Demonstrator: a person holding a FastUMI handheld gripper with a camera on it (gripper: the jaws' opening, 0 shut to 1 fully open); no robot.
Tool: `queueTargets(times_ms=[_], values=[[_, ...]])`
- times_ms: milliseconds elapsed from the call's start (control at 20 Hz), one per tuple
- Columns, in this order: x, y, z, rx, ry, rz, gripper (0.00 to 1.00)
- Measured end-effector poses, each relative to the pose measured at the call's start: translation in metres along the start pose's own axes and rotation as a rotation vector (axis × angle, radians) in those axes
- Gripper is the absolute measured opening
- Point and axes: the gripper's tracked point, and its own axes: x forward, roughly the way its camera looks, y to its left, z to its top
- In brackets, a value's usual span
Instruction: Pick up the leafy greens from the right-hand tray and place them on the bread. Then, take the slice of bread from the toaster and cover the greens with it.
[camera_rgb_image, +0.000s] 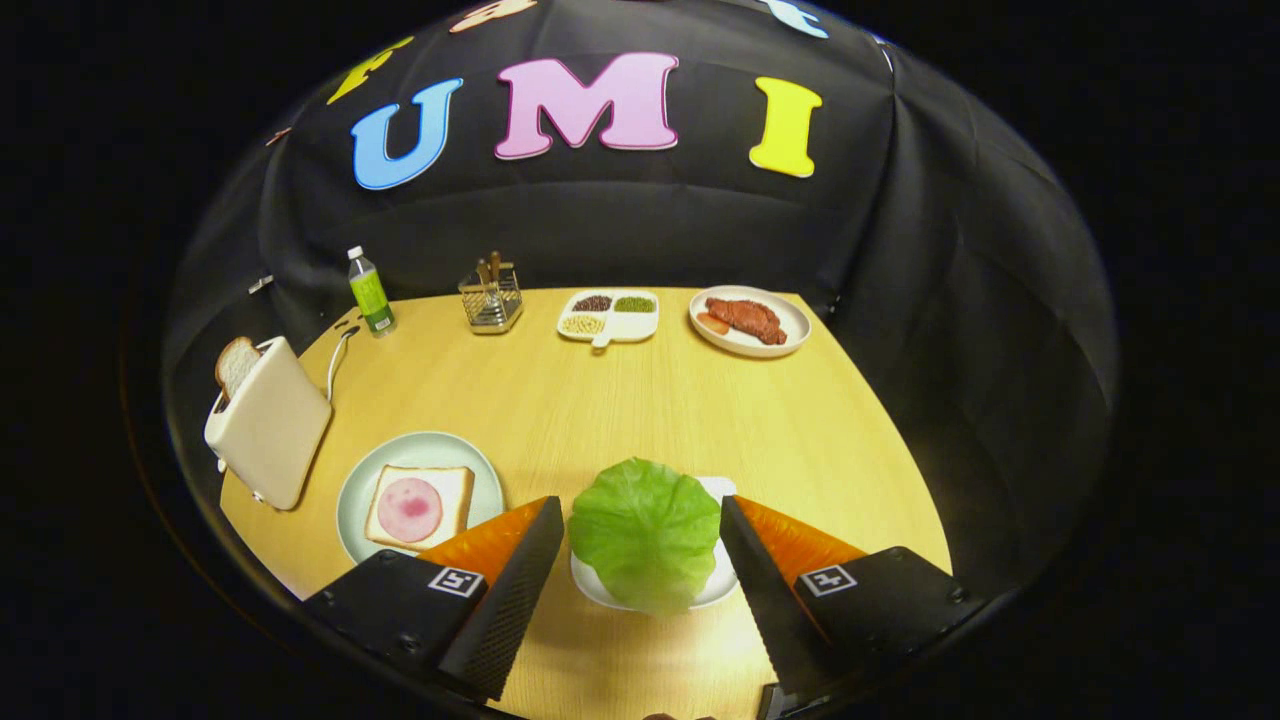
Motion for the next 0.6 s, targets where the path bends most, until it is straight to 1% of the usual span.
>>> queueTargets(times_ms=[100, 350, 600], values=[[0.020, -0.008, -0.017, -0.019, 0.053, -0.007, 0.98], [0.056, -0.018, -0.052, -0.035, 0.176, 0.004, 0.98], [0.064, -0.015, -0.070, -0.072, 0.227, 0.041, 0.98]])
